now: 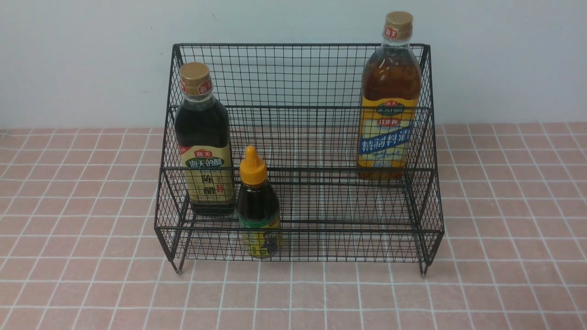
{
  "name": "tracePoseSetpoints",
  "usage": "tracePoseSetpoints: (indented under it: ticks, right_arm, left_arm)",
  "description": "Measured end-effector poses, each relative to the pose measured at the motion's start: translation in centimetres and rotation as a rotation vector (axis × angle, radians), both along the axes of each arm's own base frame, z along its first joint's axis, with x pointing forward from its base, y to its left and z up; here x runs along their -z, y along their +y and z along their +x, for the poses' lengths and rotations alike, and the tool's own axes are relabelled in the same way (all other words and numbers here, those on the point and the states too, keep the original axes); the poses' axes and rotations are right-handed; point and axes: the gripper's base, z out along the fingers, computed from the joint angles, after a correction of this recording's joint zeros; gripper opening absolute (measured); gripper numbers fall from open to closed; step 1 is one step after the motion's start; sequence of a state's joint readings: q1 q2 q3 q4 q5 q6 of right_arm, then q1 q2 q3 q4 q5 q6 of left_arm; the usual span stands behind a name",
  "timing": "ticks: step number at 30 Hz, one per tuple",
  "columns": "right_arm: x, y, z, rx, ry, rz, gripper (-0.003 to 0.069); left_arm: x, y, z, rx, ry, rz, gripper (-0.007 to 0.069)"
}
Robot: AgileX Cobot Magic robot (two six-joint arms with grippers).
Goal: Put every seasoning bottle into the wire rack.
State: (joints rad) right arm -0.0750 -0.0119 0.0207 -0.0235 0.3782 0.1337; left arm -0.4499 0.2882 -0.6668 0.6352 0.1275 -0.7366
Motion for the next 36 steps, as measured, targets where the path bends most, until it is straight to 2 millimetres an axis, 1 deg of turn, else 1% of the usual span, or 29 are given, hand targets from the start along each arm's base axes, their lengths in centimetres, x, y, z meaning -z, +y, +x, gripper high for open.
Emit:
tracePoseSetpoints:
  ticks: [1,2,4,6,7,8,11,13,14,16,17,18,19,20,21,24,32,36]
  right_arm:
    - [0.0,0.0,0.0,0.0,0.0,0.0,-0.0015]
    - [0.0,0.0,0.0,0.0,0.0,0.0,-0.0015]
    - [0.0,0.0,0.0,0.0,0.0,0.0,-0.0015]
    - [0.0,0.0,0.0,0.0,0.0,0.0,-0.0015]
    - [0.0,0.0,0.0,0.0,0.0,0.0,-0.0015]
    - [0.0,0.0,0.0,0.0,0.0,0.0,-0.0015]
    - [0.0,0.0,0.0,0.0,0.0,0.0,-0.0015]
    - [0.0,0.0,0.0,0.0,0.0,0.0,-0.0015]
    - [0.0,0.0,0.0,0.0,0.0,0.0,-0.0015]
    - [0.0,0.0,0.0,0.0,0.0,0.0,-0.0015]
    - [0.0,0.0,0.0,0.0,0.0,0.0,-0.0015]
    - [0.0,0.0,0.0,0.0,0.0,0.0,-0.0015]
    - [0.0,0.0,0.0,0.0,0.0,0.0,-0.0015]
    - [0.0,0.0,0.0,0.0,0.0,0.0,-0.0015]
    - [0.0,0.0,0.0,0.0,0.0,0.0,-0.0015]
    - [0.0,0.0,0.0,0.0,0.0,0.0,-0.0015]
    - [0.0,0.0,0.0,0.0,0.0,0.0,-0.0015]
    - [0.0,0.0,0.0,0.0,0.0,0.0,-0.0015]
  left_arm:
    - [0.1,0.1,-0.1,0.001,-0.003,-0.003,-0.0007]
    - [0.5,0.4,-0.7,-0.005,-0.012,0.001,-0.0007]
    - [1.3,0.6,-1.2,-0.012,-0.013,0.018,-0.0007]
    - [3.3,0.9,-1.8,-0.029,0.004,0.055,-0.0007]
    - [3.5,0.9,-1.8,-0.029,0.005,0.058,-0.0007]
    - [5.0,0.8,-2.0,-0.039,0.021,0.085,-0.0007]
    - [8.2,0.5,-1.9,-0.07,0.062,0.137,-0.0007]
    - [10.3,0.3,-1.4,-0.114,0.101,0.174,-0.0007]
    - [12.0,0.1,-0.7,-0.137,0.147,0.204,-0.0007]
    - [13.3,0.1,-0.3,-0.171,0.186,0.228,-0.0007]
    - [15.7,0.2,0.5,-0.222,0.265,0.263,-0.0007]
    - [16.2,0.2,0.6,-0.238,0.282,0.268,-0.0007]
    - [17.2,0.3,0.9,-0.264,0.315,0.276,-0.0007]
    - [17.8,0.3,1.1,-0.272,0.335,0.28,-0.0007]
    - [19.1,0.5,1.3,-0.306,0.377,0.287,-0.0007]
    - [21.6,0.7,1.7,-0.34,0.458,0.295,-0.0007]
    - [23.2,0.7,1.5,-0.315,0.589,0.322,-0.0007]
    - [23.3,0.6,1.4,-0.311,0.602,0.326,-0.0007]
